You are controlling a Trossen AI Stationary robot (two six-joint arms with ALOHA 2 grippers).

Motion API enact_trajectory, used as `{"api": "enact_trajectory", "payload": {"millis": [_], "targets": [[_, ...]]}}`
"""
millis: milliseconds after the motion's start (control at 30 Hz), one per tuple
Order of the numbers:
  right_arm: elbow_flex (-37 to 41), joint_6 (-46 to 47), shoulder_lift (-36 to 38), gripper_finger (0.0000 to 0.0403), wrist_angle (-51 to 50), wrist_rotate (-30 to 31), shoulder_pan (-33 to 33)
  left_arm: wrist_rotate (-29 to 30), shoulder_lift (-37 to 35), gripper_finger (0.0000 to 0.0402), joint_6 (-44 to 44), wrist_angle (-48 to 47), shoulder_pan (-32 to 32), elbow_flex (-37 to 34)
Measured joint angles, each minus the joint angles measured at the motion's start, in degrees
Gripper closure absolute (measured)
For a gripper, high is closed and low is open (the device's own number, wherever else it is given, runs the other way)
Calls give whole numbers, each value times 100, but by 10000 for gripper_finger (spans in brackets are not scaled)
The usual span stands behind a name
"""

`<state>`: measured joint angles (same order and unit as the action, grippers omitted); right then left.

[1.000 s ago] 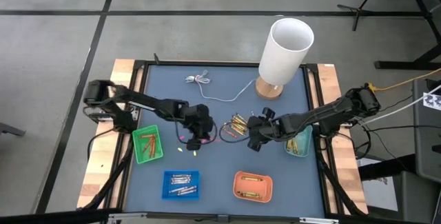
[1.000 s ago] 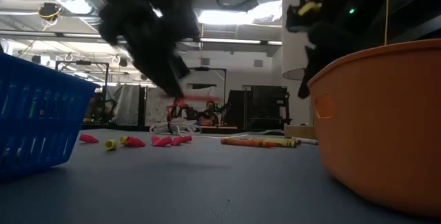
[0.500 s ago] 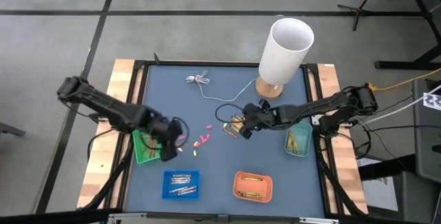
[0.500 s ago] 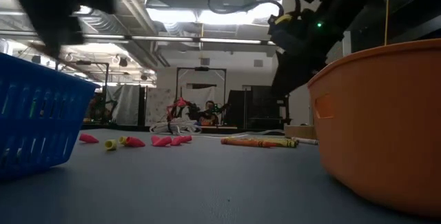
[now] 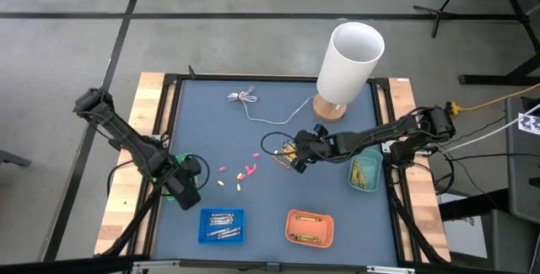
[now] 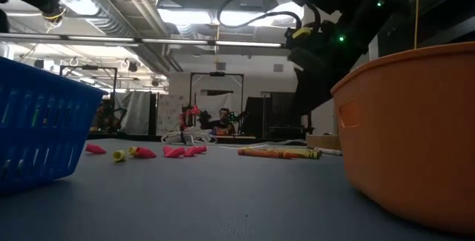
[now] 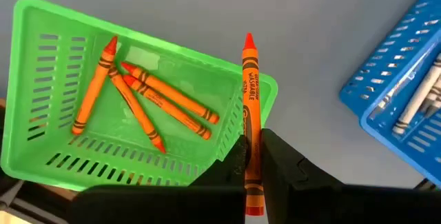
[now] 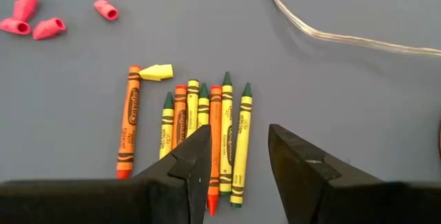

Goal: Sort crayons
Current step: Put the orange crayon into the green bin

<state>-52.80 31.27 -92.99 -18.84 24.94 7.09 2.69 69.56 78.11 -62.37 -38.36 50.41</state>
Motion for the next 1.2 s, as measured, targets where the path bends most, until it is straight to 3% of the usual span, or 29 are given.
{"api": "enact_trajectory", "payload": {"millis": [267,600,900,1200], "targets": [[0,0,0,260,32,4,0,671,0,397,946,-74,-578,0],[0,-2,0,260,293,6,0,712,0,397,2745,-1372,-1112,2],[0,-1,2,260,292,39,0,716,15,392,2801,-1473,-1173,2],[-2,-2,-361,260,468,293,-53,733,16,333,2801,-1470,-1171,2]]}}
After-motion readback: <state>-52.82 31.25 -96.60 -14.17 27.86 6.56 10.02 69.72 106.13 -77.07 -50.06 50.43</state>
